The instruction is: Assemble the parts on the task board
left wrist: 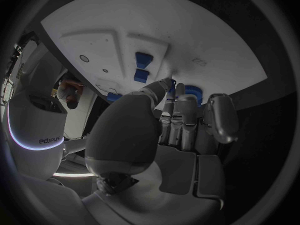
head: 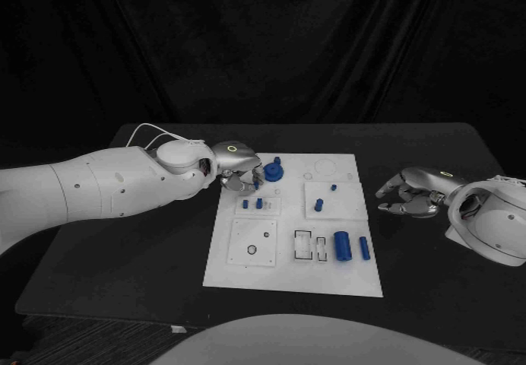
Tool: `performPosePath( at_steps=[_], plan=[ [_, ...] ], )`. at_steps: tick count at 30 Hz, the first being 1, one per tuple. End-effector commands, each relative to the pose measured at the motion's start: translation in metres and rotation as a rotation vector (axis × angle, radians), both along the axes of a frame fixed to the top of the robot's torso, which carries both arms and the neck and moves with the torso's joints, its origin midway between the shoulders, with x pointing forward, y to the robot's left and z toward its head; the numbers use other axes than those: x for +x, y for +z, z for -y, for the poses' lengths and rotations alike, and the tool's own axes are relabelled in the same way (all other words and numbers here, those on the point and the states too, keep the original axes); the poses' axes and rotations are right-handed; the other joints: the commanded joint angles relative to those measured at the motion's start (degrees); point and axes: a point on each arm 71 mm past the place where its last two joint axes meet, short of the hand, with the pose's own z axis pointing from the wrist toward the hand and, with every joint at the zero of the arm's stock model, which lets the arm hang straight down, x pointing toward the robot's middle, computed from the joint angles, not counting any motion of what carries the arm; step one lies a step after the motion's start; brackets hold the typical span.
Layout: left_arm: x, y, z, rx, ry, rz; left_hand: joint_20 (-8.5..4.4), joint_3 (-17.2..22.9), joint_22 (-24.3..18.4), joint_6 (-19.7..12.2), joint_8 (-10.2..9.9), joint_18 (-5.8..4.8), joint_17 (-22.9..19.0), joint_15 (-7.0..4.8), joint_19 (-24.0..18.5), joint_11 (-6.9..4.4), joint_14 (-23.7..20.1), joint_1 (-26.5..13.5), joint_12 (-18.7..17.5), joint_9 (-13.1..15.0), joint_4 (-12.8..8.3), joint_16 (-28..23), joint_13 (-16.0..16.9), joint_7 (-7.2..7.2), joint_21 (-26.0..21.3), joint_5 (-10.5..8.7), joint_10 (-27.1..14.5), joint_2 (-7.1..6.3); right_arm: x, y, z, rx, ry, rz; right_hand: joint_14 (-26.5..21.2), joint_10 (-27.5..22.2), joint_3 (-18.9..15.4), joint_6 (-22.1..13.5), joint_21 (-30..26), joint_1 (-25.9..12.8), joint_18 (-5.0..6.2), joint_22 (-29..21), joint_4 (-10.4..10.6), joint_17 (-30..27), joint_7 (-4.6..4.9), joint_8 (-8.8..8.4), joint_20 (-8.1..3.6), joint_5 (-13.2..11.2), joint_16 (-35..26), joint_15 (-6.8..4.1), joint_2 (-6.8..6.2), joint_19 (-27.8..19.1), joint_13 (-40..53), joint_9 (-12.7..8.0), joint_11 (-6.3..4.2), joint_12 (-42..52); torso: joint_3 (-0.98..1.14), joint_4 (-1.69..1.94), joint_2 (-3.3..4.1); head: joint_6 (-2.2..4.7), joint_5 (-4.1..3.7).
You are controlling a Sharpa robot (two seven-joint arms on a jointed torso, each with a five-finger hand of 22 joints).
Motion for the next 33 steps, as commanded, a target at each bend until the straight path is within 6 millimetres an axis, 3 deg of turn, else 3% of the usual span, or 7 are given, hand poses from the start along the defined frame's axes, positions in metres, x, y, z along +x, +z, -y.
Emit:
performPosePath(
  at_steps=[1, 33],
  plan=[
    [-0.0019, -0.0017, 0.0016, 0.002, -0.007, -0.012, -0.12, 0.1, 9.0, -0.2, -0.1, 0.17, 0.0, -0.05, -0.3, -0.02, -0.5, -0.7, -0.3, 0.0, 0.2, -0.2, -0.1, 0.17, -0.4, -0.36, 0.4, 0.10, -0.0004, -0.0014, 0.0010, -0.010, -0.012, -0.005, 2.8, -0.5, 0.3, 0.4, -0.3, 0.5, 0.49, 7.2, 0.0, 5.4, 0.05, 0.17, -0.03, 0.3, -0.4, 0.09, -0.08, -0.2, -0.6, 0.0, 0.07, -0.2, 0.01, -0.03, -0.04, 0.01, 0.06],
    [-0.0041, -0.0056, 0.0005, 0.021, 0.012, -0.040, -0.06, 0.1, 8.9, -0.1, -0.2, 0.22, -0.7, 0.03, -0.5, -0.04, -0.9, -0.7, -0.5, 0.0, 0.2, -0.6, -0.2, 0.16, -0.8, -0.51, 1.0, -0.08, -0.0004, -0.0023, -0.0013, -0.011, -0.007, -0.010, 2.7, -0.6, 0.4, 0.4, -0.7, 0.7, 0.56, 7.1, -0.1, 5.2, 0.06, 0.10, -0.03, 0.3, -0.7, 0.09, -0.13, -0.4, -0.8, -0.1, 0.07, -0.4, 0.03, -0.01, -0.02, 0.01, 0.39]
  ],
)
